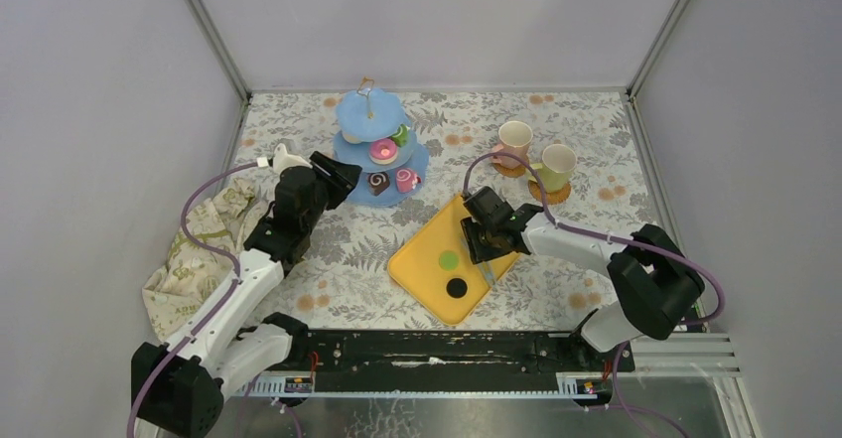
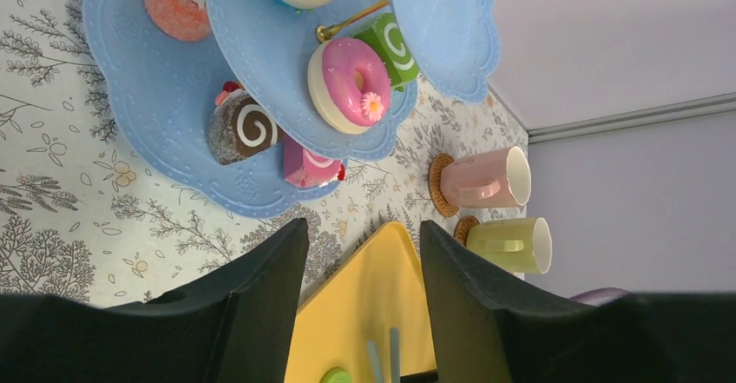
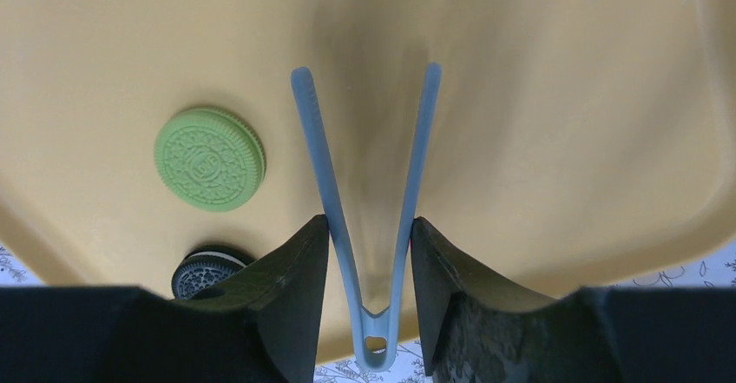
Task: Serve the afternoon tea
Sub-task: Adjust the clamp on the tray.
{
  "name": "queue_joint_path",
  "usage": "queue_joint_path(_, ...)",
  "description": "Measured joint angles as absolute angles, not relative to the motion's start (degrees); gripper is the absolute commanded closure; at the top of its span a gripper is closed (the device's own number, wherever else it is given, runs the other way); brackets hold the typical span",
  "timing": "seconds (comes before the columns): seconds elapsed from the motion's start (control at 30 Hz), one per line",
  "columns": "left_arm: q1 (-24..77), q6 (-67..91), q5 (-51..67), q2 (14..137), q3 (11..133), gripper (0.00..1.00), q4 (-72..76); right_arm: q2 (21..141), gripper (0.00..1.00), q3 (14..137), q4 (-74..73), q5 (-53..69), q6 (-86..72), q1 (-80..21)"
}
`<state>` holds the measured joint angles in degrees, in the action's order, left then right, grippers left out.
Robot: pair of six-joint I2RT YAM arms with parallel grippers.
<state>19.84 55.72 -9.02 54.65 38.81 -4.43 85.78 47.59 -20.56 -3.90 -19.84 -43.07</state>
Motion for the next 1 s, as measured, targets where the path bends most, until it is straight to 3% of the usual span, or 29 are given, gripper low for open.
queue_joint_path(0.5, 20.25, 55.48, -9.06, 54.26, 38.09, 0.42, -4.40, 87.94, 0.43, 45.69, -16.29, -4.10, -20.69, -43.09)
queue_joint_path(1.0, 21.02, 55.05, -9.63, 55.00, 38.09, 0.42, -4.40, 81.17, 0.39, 38.20, -11.20, -9.19, -22.72, -45.10)
